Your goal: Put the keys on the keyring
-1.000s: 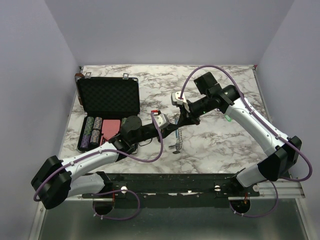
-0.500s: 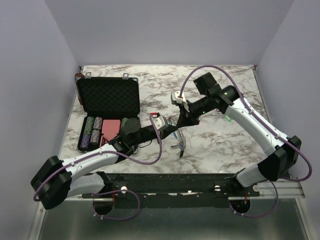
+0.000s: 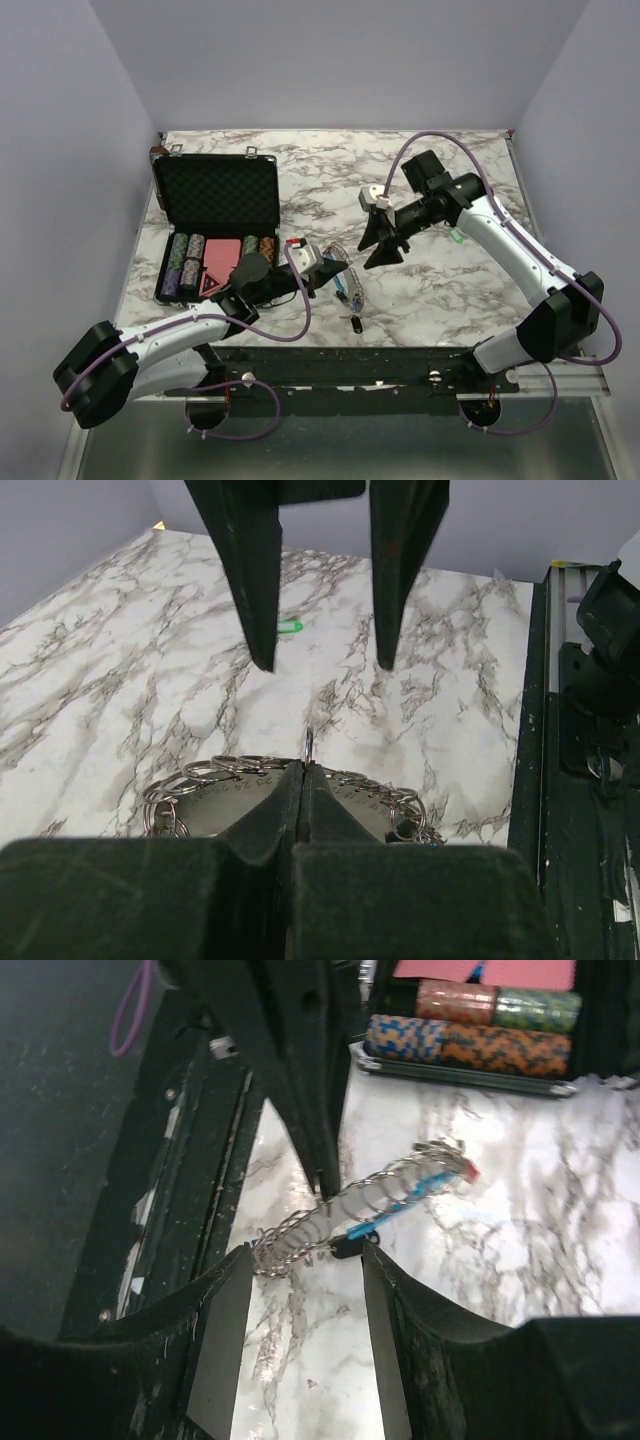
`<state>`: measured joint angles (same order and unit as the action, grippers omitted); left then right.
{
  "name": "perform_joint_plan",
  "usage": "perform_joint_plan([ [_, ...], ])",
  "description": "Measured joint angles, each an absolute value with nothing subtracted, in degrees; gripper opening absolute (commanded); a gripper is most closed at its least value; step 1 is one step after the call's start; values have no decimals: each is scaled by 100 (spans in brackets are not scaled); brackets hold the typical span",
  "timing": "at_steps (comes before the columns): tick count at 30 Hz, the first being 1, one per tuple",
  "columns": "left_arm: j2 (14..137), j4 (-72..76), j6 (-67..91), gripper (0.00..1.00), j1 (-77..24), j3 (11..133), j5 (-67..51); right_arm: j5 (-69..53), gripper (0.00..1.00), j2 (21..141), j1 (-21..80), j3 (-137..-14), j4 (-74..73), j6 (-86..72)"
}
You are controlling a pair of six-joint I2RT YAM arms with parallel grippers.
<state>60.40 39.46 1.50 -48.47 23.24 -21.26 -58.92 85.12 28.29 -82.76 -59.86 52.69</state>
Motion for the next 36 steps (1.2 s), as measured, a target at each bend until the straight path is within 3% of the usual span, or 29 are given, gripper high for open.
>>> perform_joint_plan([
  [8, 5957, 4130, 220, 0, -4851, 2246, -2169, -6488, 51, 8549, 2840, -7929, -6453, 6462],
  [23, 6027, 4425, 508, 0, -4851, 2246, -2231, -6742, 40, 8639, 2936, -7819, -5988, 6071],
  [36, 6134, 4727, 858, 0, -4877, 2226, -2233, -6722, 15, 8659, 3004, -7675, -5651, 5778],
])
